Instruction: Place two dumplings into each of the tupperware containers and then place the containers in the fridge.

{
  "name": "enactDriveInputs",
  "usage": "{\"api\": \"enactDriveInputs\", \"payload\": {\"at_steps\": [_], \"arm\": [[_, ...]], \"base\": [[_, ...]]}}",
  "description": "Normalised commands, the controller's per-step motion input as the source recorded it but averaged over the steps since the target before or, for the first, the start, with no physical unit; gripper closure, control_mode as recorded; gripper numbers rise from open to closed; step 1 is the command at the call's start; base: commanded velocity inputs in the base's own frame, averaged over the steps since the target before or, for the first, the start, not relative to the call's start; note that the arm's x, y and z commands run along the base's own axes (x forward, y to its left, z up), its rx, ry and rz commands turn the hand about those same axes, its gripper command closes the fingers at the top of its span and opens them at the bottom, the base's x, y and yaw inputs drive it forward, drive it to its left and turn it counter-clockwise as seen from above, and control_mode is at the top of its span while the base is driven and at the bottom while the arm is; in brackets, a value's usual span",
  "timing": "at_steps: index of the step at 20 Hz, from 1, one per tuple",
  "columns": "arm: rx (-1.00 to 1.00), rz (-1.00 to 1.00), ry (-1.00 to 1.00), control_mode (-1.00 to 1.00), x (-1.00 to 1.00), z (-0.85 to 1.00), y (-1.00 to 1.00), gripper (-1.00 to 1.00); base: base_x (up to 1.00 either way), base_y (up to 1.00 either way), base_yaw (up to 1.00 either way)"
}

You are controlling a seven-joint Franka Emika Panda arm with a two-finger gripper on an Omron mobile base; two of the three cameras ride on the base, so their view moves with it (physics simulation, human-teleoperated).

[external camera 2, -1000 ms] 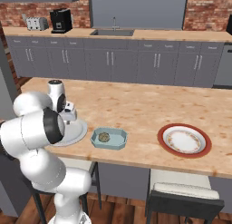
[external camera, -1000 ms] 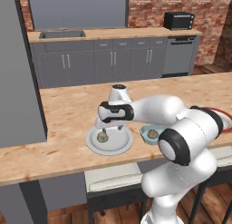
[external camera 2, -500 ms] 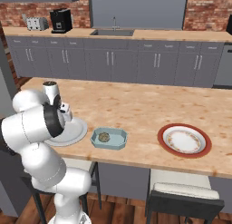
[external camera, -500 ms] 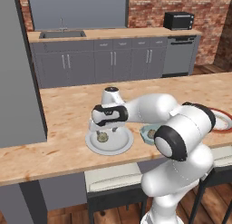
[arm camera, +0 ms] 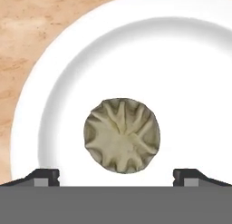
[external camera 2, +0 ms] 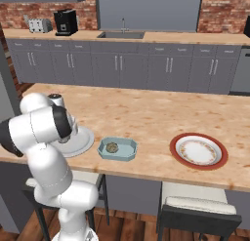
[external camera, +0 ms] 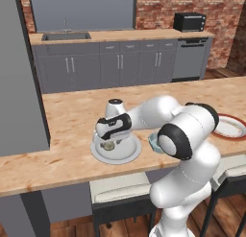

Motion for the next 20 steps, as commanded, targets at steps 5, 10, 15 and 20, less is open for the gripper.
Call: {"api": "enactDriveInputs", "payload": {"at_steps": [5, 10, 15, 20], "arm": [[-0.01, 0.00, 0.00, -1.00, 0.12, -0.31, 0.06, -1.00], [0.00, 0.00, 0.00, -1.00, 0.19, -0.13, 0.01, -1.00], [0.00, 0.00, 0.00, -1.00, 0.11, -0.04, 0.02, 1.00], [0.00, 0.00, 0.00, -1.00, 0.00, -0.01, 0.03, 1.00]], "base": [[0.00, 0.00, 0.00], [0.00, 0.00, 0.00], [0.00, 0.00, 0.00], [0.00, 0.00, 0.00]]}}
